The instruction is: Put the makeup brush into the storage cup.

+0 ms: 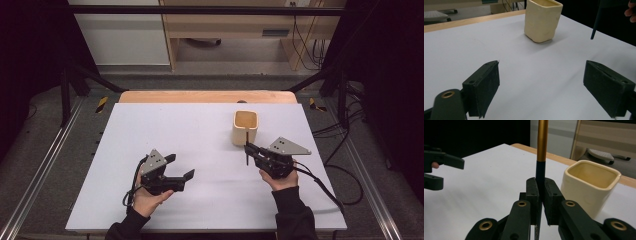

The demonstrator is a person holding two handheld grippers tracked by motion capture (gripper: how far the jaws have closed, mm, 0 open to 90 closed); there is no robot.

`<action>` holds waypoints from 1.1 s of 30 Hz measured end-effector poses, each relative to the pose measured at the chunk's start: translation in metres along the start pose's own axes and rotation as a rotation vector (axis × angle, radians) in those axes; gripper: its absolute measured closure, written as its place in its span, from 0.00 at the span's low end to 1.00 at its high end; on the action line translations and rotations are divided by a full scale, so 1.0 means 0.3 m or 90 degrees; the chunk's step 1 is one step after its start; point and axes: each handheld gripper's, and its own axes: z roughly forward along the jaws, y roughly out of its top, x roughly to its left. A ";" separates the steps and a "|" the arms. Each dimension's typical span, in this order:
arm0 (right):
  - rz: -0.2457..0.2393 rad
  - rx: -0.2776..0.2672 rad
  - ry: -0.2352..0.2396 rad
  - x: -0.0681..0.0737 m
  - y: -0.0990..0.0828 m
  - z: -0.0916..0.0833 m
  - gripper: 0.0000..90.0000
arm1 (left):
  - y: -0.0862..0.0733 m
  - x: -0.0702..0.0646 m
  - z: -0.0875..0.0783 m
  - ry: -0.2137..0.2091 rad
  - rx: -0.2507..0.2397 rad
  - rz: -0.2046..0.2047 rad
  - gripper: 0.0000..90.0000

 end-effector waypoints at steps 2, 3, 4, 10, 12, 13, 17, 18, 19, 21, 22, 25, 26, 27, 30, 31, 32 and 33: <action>0.003 -0.004 -0.003 -0.007 0.004 -0.002 0.93 | -0.004 0.008 -0.006 0.008 0.008 0.008 0.13; 0.006 -0.010 -0.006 -0.009 0.007 -0.002 0.93 | -0.007 0.012 -0.010 0.010 0.008 0.010 0.12; 0.007 -0.012 -0.007 -0.012 0.009 -0.004 0.93 | -0.011 0.016 -0.014 0.012 0.009 0.009 0.12; 0.020 -0.029 -0.026 -0.034 0.033 -0.001 0.93 | -0.030 0.049 -0.038 0.024 0.012 0.001 0.11; 0.023 -0.035 -0.030 -0.043 0.045 0.001 0.93 | -0.034 0.060 -0.045 0.027 0.012 -0.004 0.10; 0.023 -0.038 -0.033 -0.046 0.051 0.001 0.93 | -0.036 0.067 -0.049 0.028 0.012 -0.006 0.10; 0.028 -0.047 -0.044 -0.059 0.075 0.004 0.93 | -0.044 0.087 -0.058 0.038 0.014 -0.016 0.10; 0.031 -0.050 -0.045 -0.063 0.084 0.005 0.93 | -0.046 0.092 -0.059 0.041 0.015 -0.015 0.10; 0.034 -0.053 -0.046 -0.066 0.090 0.006 0.93 | -0.047 0.095 -0.061 0.043 0.015 -0.017 0.10; 0.037 -0.056 -0.047 -0.070 0.103 0.009 0.93 | -0.048 0.101 -0.063 0.045 0.015 -0.018 0.10; 0.038 -0.057 -0.049 -0.071 0.108 0.011 0.93 | -0.049 0.105 -0.065 0.049 0.015 -0.020 0.10; 0.040 -0.060 -0.056 -0.079 0.127 0.020 0.93 | -0.051 0.117 -0.071 0.054 0.019 -0.018 0.10; 0.046 -0.061 -0.057 -0.081 0.132 0.023 0.93 | -0.052 0.120 -0.072 0.054 0.020 -0.020 0.10; 0.047 -0.064 -0.059 -0.084 0.137 0.027 0.93 | -0.052 0.122 -0.072 0.055 0.021 -0.020 0.10; 0.052 -0.063 -0.066 -0.092 0.148 0.036 0.93 | -0.055 0.127 -0.072 0.059 0.025 -0.016 0.09; 0.053 -0.064 -0.068 -0.096 0.153 0.041 0.93 | -0.056 0.127 -0.072 0.060 0.027 -0.015 0.09; 0.052 -0.065 -0.070 -0.099 0.156 0.044 0.93 | -0.056 0.128 -0.072 0.060 0.029 -0.014 0.09; 0.053 -0.064 -0.072 -0.102 0.160 0.049 0.93 | -0.056 0.128 -0.071 0.060 0.030 -0.013 0.09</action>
